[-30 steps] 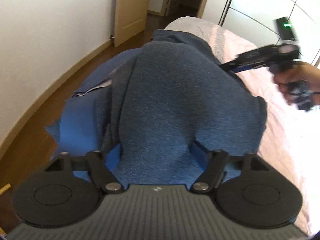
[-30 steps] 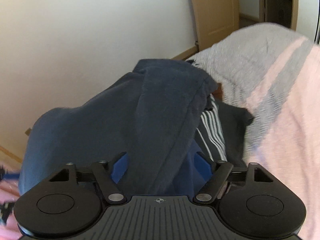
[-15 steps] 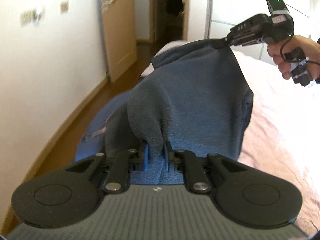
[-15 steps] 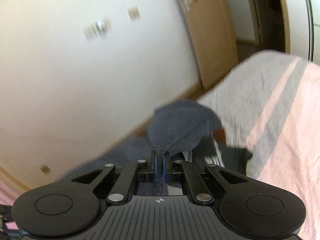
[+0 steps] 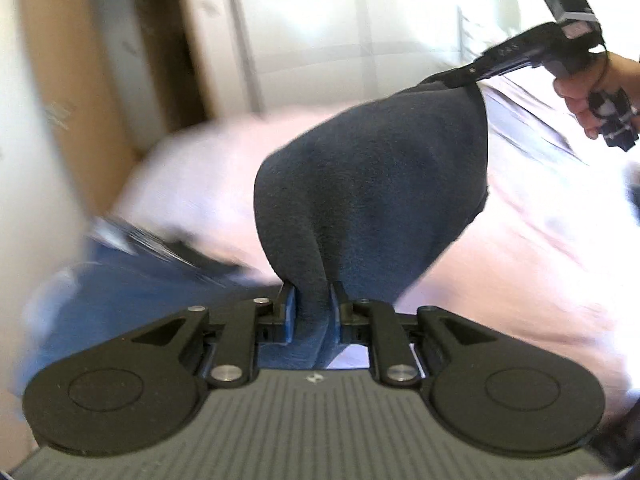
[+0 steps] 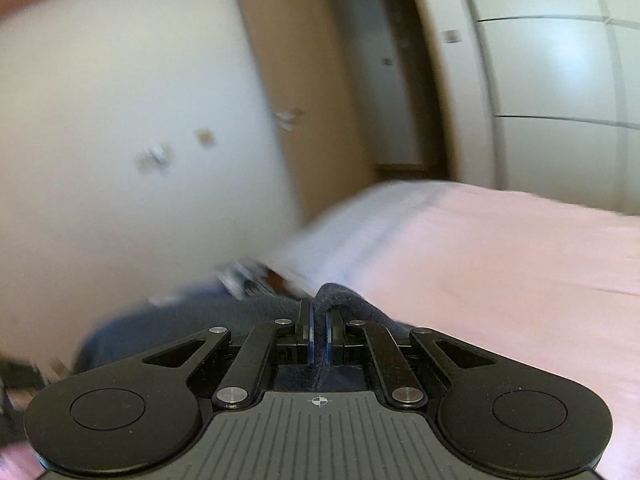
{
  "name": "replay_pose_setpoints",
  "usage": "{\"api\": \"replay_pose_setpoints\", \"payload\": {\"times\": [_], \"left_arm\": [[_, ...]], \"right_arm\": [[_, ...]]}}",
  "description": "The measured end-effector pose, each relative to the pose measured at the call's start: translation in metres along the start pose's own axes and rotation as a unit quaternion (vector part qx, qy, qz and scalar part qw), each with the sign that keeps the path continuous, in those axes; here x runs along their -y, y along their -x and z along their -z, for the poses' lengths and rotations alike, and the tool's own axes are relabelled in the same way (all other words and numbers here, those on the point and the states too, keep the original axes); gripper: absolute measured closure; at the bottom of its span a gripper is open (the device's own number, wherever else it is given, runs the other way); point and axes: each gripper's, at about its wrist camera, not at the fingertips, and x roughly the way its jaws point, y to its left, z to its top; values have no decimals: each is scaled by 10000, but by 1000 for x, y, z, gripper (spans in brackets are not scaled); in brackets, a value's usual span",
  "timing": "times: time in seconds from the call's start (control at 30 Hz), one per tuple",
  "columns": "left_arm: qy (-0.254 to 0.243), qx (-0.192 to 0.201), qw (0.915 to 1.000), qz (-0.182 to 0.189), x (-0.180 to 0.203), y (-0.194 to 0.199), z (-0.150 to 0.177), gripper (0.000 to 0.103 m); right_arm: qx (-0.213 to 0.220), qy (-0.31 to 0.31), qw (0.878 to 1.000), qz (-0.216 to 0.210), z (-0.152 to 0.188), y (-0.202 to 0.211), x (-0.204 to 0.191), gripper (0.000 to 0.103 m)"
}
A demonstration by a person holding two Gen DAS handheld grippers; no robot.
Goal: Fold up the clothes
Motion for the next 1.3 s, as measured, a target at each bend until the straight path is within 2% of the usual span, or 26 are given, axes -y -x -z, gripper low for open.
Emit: {"api": "replay_pose_setpoints", "payload": {"times": [0.03,0.07,0.13,0.17,0.23,0.27,0.3,0.33,0.4,0.43,0.47,0.6,0.7,0.77,0.8,0.87,0.9,0.93,1.03,1.07,1.1,1.13,1.17,1.2,1.23,1.3], "left_arm": [[20,-326,9990,308,27,-16,9,87],[40,-651,9960,615,54,-32,18,86],[-151,-1103,9891,967,95,-41,38,86],[-273,-1301,9851,1090,115,-42,50,85],[-508,-1594,9779,1251,137,-52,58,80],[-595,-1677,9756,1290,143,-55,59,77],[-647,-1763,9731,1334,144,-64,57,69],[-694,-1821,9715,1352,146,-73,55,63],[-754,-1891,9694,1369,151,-82,54,58],[-743,-1905,9685,1419,143,-83,63,57],[-730,-1904,9678,1478,140,-83,60,57],[-548,-1824,9692,1560,134,-126,41,46],[-575,-2032,9641,1612,139,-167,35,44],[-578,-2104,9600,1756,140,-186,36,44],[-544,-2203,9553,1896,140,-198,38,44],[-520,-2385,9479,2047,142,-217,44,52],[-518,-2462,9446,2107,143,-222,45,68],[-515,-2537,9413,2167,144,-227,46,73],[-714,-2439,9402,2269,148,-219,45,87],[-732,-2387,9411,2281,149,-214,44,88],[-752,-2335,9419,2292,149,-210,44,89],[-806,-2273,9434,2278,152,-203,43,89],[-860,-2211,9447,2264,154,-197,42,89],[-928,-2121,9473,2214,157,-191,41,90],[-950,-2084,9489,2171,160,-185,40,90],[-1001,-2013,9517,2091,168,-171,37,90]], "right_arm": [[-301,-87,9993,187,29,17,19,100],[-803,-238,9955,437,62,30,40,100],[-1855,-610,9764,920,126,51,78,98],[-2331,-831,9624,1117,155,61,94,98],[-2714,-1120,9454,1416,194,84,113,97],[-2787,-1251,9401,1512,204,93,119,95],[-2859,-1381,9345,1607,214,102,124,86],[-2867,-1447,9326,1645,218,107,127,61],[-2790,-1426,9357,1622,214,101,132,28],[-2747,-1386,9381,1589,215,95,133,28],[-2703,-1345,9405,1557,215,89,133,28],[-2579,-1067,9483,1512,202,40,147,28],[-2542,-853,9505,1569,189,-12,163,28],[-2606,-800,9483,1623,188,-47,176,28],[-2645,-744,9468,1675,187,-65,183,28],[-2708,-652,9447,1732,185,-92,198,28],[-2756,-634,9438,1709,185,-105,207,28],[-2813,-629,9423,1705,185,-116,216,28],[-2997,-685,9384,1576,193,-143,244,28],[-3069,-732,9371,1496,197,-150,253,28],[-3125,-824,9361,1386,201,-153,259,28],[-3177,-930,9351,1267,206,-154,264,38],[-3228,-1034,9338,1148,210,-155,269,56],[-3174,-990,9371,1060,210,-144,266,99],[-3090,-903,9417,980,208,-131,262,102],[-2919,-728,9501,821,204,-104,252,102]]}}
